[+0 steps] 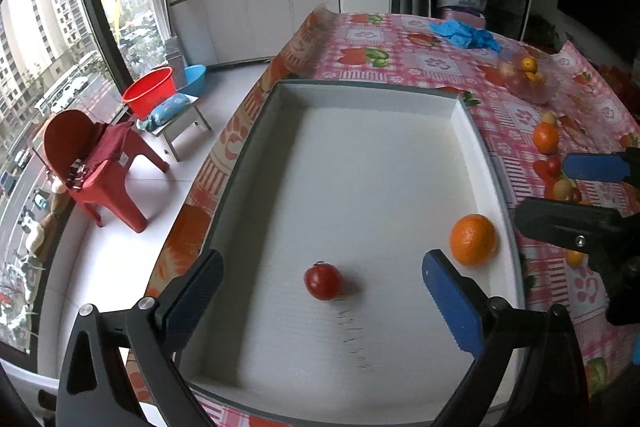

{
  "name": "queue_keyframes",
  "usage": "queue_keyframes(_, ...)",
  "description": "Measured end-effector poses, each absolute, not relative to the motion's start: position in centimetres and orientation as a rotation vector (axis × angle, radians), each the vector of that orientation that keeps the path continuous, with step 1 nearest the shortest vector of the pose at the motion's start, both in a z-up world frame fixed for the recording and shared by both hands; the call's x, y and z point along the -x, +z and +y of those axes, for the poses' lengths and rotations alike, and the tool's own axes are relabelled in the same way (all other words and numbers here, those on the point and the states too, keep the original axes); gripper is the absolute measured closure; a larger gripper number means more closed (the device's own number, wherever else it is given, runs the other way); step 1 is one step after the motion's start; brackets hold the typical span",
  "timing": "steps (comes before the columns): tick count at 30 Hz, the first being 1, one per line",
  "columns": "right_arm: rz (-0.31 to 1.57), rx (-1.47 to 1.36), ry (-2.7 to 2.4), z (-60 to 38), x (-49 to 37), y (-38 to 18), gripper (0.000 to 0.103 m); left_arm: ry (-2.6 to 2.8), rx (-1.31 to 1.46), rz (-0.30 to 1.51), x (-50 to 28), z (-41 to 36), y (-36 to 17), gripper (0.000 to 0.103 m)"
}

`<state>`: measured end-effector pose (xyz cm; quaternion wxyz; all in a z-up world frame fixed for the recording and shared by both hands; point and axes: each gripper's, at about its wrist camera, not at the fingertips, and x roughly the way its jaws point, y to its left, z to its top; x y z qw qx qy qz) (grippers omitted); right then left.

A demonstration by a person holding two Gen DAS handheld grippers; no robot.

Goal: Organize fruits
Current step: 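Open the left tool dropping the tomato while the right tool drops the mandarin into the tray, then grasp a small yellow tomato with the right tool while the left tool grasps another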

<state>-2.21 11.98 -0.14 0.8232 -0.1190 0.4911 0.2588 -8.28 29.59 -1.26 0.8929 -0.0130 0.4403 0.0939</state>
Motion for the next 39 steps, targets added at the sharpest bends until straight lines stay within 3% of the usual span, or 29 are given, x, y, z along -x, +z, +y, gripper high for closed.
queue_keyframes(13, 1.123, 0.164, 0.321, 0.0, 5.5, -3.9, 0.011, 0.104, -0.010, 0.893, 8.5, 24.4, 0.4, 0.003)
queue_keyframes(26, 1.106, 0.177, 0.308, 1.3, 5.4, -6.2, 0.013, 0.027, -0.082, 0.883, 8.4, 20.2, 1.5, 0.003)
queue_keyframes(34, 1.053, 0.210, 0.301, 3.8, 5.0, -6.2, 0.048, 0.040, -0.099, 0.887, 8.1, 20.2, 1.9, 0.003)
queue_keyframes(37, 1.042, 0.197, 0.313, 3.4, 4.7, -6.1, 0.075, 0.036, -0.102, 0.888, 7.8, 19.9, 1.9, 0.003)
queue_keyframes(39, 1.043, 0.174, 0.331, 2.9, 4.5, -6.1, 0.079, 0.028, -0.111, 0.891, 7.5, 19.4, 1.8, 0.003)
